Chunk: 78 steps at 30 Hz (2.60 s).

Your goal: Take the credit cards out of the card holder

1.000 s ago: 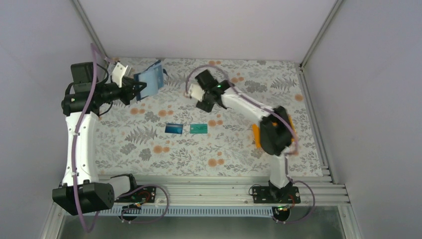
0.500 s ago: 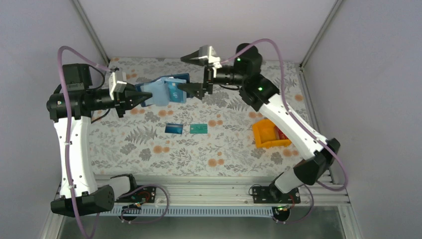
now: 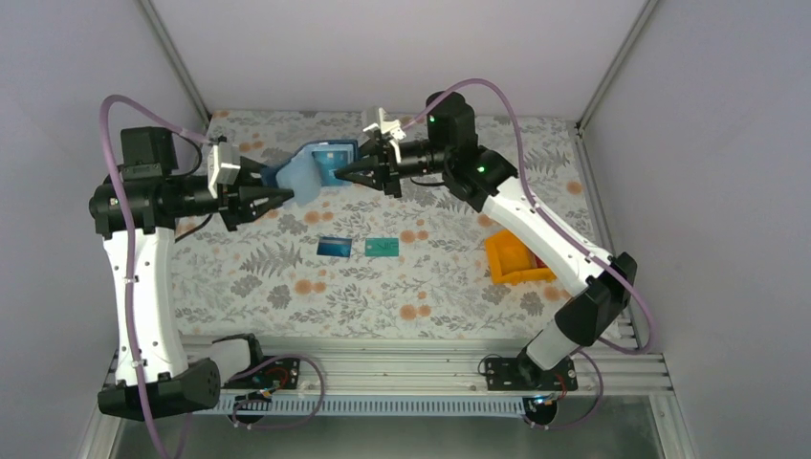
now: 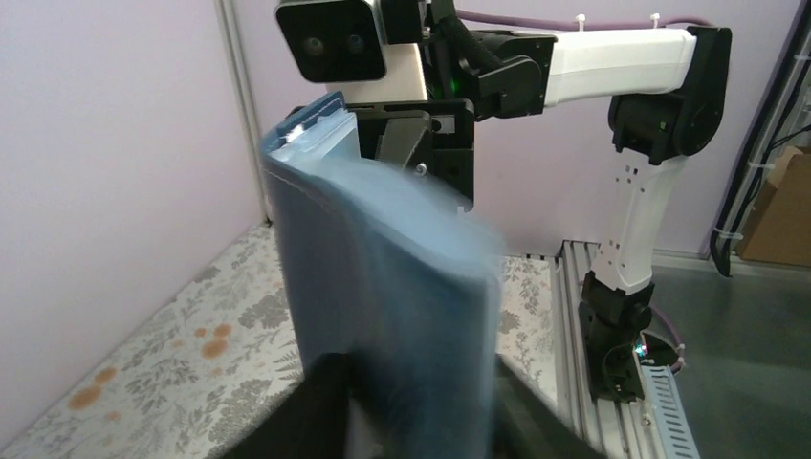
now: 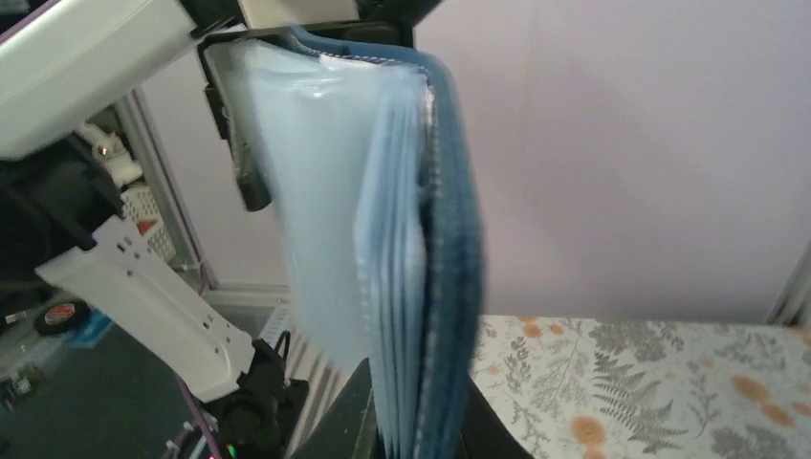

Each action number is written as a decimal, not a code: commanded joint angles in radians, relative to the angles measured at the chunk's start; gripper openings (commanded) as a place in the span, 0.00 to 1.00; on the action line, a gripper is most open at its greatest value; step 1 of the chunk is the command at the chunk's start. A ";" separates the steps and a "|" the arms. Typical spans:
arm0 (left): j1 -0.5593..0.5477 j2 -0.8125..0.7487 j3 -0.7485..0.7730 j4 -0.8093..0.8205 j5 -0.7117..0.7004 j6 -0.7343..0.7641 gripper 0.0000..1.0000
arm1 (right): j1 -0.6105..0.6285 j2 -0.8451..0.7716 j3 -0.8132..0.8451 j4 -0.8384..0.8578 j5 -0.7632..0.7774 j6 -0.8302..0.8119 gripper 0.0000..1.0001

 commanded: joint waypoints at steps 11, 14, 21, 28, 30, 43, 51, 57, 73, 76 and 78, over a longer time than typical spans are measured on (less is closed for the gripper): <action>0.008 -0.063 -0.218 0.522 -0.316 -0.571 0.82 | 0.170 0.109 0.231 -0.173 0.481 0.109 0.04; 0.008 -0.062 -0.223 0.513 -0.268 -0.561 0.90 | 0.179 0.115 0.249 -0.215 0.674 0.120 0.04; 0.008 -0.058 -0.228 0.529 -0.333 -0.571 1.00 | 0.220 0.123 0.276 -0.241 0.767 0.092 0.04; 0.008 -0.059 -0.230 0.548 -0.447 -0.594 0.90 | 0.234 0.125 0.291 -0.254 0.607 0.027 0.04; 0.009 -0.060 -0.230 0.545 -0.455 -0.589 0.72 | 0.234 0.113 0.282 -0.255 0.565 0.003 0.04; 0.010 -0.070 -0.212 0.478 -0.284 -0.519 0.02 | 0.146 0.021 0.191 -0.255 0.338 -0.062 0.36; 0.009 -0.071 -0.195 0.441 -0.220 -0.478 0.02 | 0.108 0.033 0.158 -0.214 0.325 -0.014 0.47; 0.009 -0.066 -0.196 0.481 -0.306 -0.539 0.03 | 0.108 0.053 0.161 -0.202 0.275 -0.006 0.67; 0.010 -0.050 -0.218 0.541 -0.535 -0.617 0.02 | 0.161 0.137 0.134 -0.012 0.515 0.242 0.64; 0.010 -0.052 -0.216 0.535 -0.523 -0.611 0.02 | 0.153 0.136 0.132 -0.038 0.537 0.230 0.22; 0.010 -0.052 -0.216 0.535 -0.534 -0.611 0.03 | 0.139 0.135 0.128 -0.060 0.507 0.230 0.05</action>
